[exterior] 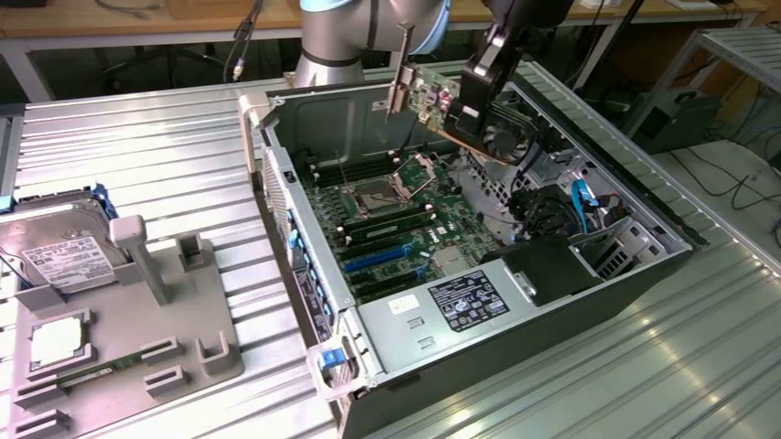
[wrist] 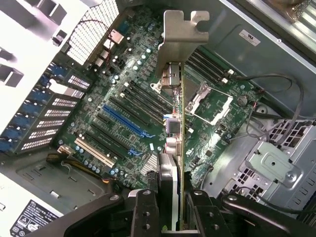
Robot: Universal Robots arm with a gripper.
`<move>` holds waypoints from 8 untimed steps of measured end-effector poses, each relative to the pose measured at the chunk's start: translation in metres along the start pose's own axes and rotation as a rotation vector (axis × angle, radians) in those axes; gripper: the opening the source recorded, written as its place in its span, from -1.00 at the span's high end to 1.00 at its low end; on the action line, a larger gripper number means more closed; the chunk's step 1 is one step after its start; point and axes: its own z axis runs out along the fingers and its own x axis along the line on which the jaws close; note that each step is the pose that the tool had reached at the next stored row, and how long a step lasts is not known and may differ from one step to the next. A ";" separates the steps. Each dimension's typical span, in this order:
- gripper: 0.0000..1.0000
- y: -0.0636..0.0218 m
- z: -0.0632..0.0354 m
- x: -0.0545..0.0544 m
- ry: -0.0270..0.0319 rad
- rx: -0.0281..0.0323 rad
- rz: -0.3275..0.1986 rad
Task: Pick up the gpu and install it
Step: 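Insert the gpu into the slot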
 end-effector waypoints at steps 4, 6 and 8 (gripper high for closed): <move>0.44 0.0000 0.0000 0.000 0.0010 -0.0008 -0.024; 0.44 0.0000 0.0000 0.000 0.0014 -0.0011 -0.035; 0.44 0.0000 0.0000 0.000 0.0019 -0.0014 -0.047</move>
